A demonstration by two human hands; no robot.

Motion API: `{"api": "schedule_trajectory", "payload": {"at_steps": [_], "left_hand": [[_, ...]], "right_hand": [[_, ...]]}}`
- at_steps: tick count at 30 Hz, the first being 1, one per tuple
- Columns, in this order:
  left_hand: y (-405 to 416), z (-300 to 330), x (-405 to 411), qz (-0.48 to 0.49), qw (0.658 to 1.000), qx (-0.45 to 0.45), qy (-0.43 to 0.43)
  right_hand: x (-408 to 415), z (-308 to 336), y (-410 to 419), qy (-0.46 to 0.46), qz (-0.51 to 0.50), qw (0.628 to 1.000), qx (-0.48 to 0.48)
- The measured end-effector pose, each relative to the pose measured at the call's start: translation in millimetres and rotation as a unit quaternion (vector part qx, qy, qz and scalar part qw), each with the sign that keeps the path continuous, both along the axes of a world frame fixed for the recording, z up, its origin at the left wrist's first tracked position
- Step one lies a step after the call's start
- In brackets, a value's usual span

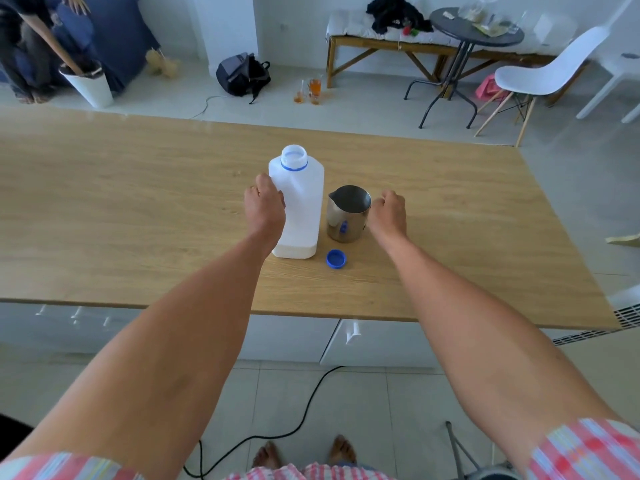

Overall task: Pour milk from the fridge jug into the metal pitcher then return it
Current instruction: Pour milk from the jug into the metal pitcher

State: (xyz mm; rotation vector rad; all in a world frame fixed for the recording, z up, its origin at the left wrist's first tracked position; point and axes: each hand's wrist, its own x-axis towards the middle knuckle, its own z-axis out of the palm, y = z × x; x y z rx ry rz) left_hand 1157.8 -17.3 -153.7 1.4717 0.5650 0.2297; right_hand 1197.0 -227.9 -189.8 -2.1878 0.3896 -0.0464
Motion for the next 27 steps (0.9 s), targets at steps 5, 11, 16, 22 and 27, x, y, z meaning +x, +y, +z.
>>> {"api": "schedule_trajectory", "payload": {"at_steps": [5,11,16,22,27], "left_hand": [[-1.2,0.4,-0.2,0.006,1.000,-0.009,-0.004],[-2.1,1.5,-1.8,-0.002,1.000,0.001,-0.007],[-0.8,4.5,-4.4,-0.017,1.000,0.017,0.009],[-0.3,8.1,-4.4,-0.035,0.999,0.018,-0.010],[6.0,29.0,-2.6,-0.058,0.995,0.080,-0.026]], "right_hand": [[7.8,-0.8,-15.2,0.095,0.058,0.993,-0.047],[-4.5,-10.6,-11.2,0.108,0.059,0.992,0.021],[-18.4,-12.6,0.9,0.143,0.063,0.979,0.133],[-24.2,-9.6,10.9,0.150,0.036,0.971,0.185],[-25.4,-7.7,15.9,0.146,0.002,0.971,0.189]]}}
